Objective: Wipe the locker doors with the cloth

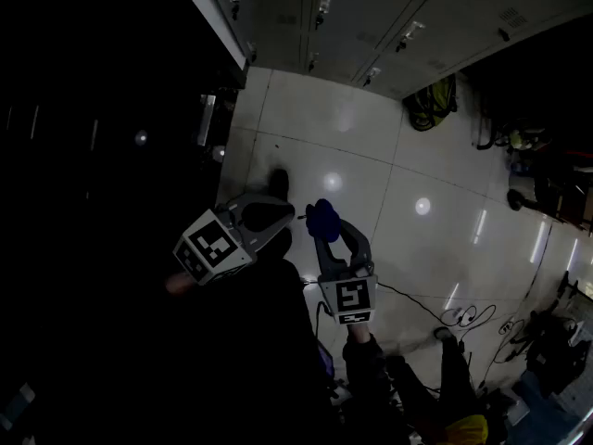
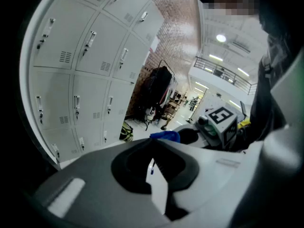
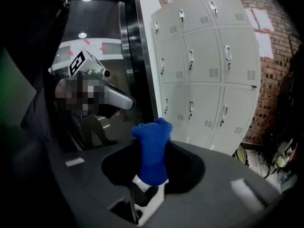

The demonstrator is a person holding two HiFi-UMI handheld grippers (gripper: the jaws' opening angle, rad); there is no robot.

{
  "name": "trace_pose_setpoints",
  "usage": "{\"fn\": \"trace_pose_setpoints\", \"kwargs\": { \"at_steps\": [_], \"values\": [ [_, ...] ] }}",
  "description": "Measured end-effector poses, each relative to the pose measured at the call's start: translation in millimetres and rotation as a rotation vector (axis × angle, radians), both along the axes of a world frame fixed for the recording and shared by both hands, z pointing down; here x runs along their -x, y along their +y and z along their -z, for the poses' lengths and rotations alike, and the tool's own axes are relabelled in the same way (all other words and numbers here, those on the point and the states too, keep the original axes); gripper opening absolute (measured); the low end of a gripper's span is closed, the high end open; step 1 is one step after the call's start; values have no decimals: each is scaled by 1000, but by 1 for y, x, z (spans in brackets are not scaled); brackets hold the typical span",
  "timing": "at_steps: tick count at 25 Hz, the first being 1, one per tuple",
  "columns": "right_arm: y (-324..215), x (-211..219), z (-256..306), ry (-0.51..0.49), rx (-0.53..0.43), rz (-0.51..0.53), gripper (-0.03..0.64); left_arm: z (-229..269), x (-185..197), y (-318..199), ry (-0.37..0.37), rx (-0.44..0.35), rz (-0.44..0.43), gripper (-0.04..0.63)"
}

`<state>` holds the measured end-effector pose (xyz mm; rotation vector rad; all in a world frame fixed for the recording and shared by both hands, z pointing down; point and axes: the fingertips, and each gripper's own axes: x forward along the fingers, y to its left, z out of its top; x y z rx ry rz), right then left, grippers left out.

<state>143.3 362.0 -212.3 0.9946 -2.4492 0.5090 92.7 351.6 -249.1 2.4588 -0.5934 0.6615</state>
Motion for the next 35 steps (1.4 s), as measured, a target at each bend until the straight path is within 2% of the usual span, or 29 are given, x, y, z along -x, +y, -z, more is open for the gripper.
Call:
{"fn": "trace_pose_setpoints", "kwargs": {
  "at_steps": [8,11,15,19,23,26,30,35],
  "values": [
    [-186,19,-36,6,-48,-36,121,-36,30,-169,1,-32,-7,-20],
    [-247,21,-67,0,-66,-51,121,-77,32,-216,-15,-38,17,-20],
    [-329,20,-135,-15,-96,-87,121,-151,31,-274,-41,-57,59,-20],
    [-378,36,-193,-32,-111,-41,121,-195,45,-327,-69,-128,108,-20],
    [-425,46,-243,20,-202,36,121,-245,45,-383,1,-135,194,-20],
    [-443,41,-281,96,-292,80,121,-298,44,-394,29,-171,181,-20],
    [-476,39,-339,170,-346,107,121,-367,57,-430,32,-234,204,-20],
    [-512,36,-360,129,-377,97,121,-400,48,-477,44,-272,210,-20]
  ]
}}
